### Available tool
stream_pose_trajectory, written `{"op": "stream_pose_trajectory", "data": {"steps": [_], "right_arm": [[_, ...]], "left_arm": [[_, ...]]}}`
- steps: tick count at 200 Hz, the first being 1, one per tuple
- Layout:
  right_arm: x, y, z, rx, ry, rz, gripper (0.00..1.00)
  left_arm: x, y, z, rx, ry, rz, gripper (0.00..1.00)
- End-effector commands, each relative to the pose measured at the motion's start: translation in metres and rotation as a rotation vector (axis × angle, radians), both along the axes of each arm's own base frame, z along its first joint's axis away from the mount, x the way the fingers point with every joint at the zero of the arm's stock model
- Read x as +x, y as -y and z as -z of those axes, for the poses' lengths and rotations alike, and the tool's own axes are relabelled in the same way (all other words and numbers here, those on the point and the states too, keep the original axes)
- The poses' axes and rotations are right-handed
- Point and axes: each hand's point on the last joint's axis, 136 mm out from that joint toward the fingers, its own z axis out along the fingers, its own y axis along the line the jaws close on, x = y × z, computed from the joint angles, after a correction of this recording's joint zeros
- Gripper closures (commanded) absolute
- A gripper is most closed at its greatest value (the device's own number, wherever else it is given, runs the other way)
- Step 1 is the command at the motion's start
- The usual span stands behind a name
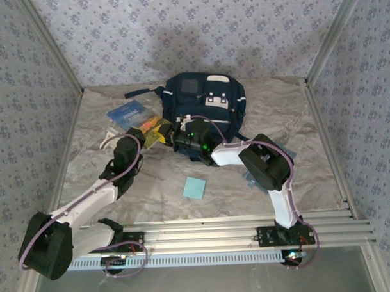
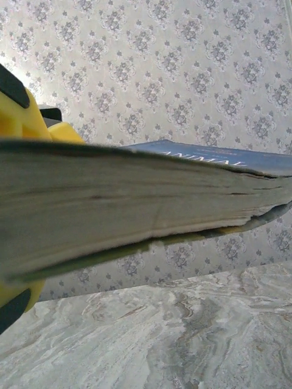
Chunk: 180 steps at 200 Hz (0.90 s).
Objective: Pack books, pencil case, and school supplies into a backpack
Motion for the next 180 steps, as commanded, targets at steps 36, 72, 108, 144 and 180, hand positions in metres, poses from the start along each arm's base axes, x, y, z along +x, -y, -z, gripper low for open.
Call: {"op": "stream_pose_trajectory", "data": {"steps": [36,72,108,144,180], "right_arm": [[0.027,0.066,-0.012,-0.165,0.140,0.104,1.00],[0.024,0.121,-0.011,-0.347,0.200,0.112,1.00],[0.008,0.178,-0.010,-0.560,0.232,0.096,1.00],[-0.005,0.233,-0.007,-0.663,0.206,0.125,1.00],[-0.020,0.285,0.000,-0.761,0.169,0.150,1.00]], "left_arm": [[-0.001,0.020,-0.014,0.120,-0.062,0.126,0.07],[0.010,0.032,-0.011,0.252,-0.111,0.222,0.05],[0.041,0.060,0.000,0.364,-0.199,0.393,0.12],[0.058,0.108,0.009,0.504,-0.226,0.690,0.30],[0.055,0.144,0.015,0.758,-0.237,0.998,0.31]]}}
